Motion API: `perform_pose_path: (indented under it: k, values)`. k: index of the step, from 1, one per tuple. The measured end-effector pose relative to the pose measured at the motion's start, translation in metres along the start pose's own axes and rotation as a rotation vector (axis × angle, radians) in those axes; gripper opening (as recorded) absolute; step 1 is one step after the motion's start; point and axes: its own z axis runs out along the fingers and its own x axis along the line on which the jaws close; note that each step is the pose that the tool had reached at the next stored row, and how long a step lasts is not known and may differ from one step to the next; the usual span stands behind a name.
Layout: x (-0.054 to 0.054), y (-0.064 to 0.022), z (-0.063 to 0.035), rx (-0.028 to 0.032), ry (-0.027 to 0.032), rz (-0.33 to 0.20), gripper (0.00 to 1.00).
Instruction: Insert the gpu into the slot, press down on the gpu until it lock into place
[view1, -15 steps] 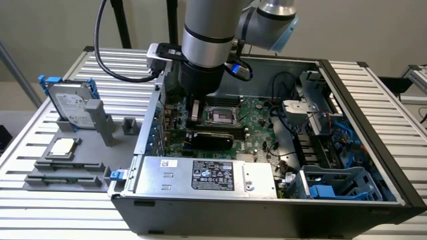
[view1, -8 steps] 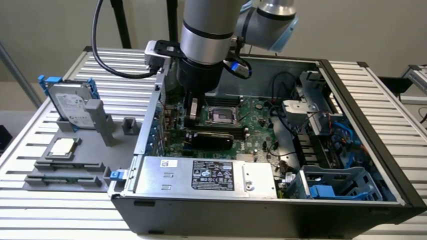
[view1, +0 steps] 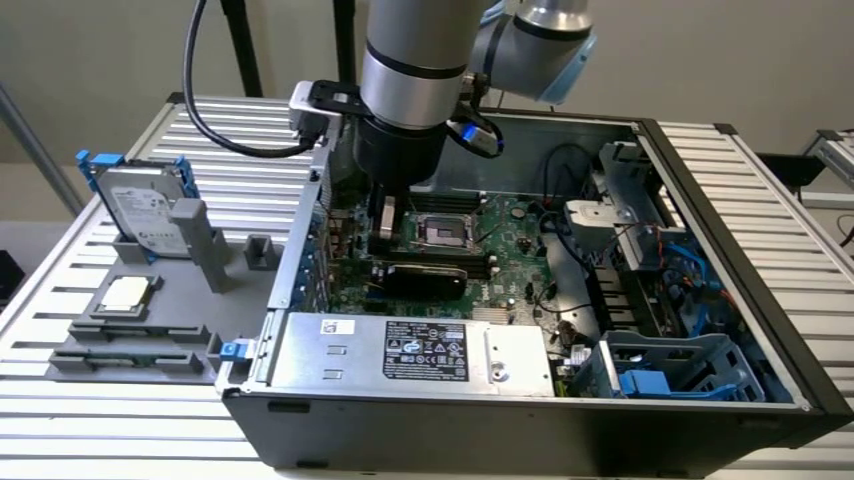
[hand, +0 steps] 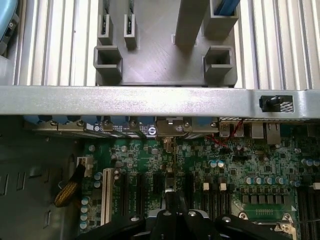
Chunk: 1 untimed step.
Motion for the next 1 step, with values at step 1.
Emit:
perform_pose_path:
  k: [1]
  values:
    - [0.0,0.0,0.0,-0.0001,0.0001,0.0,0.11]
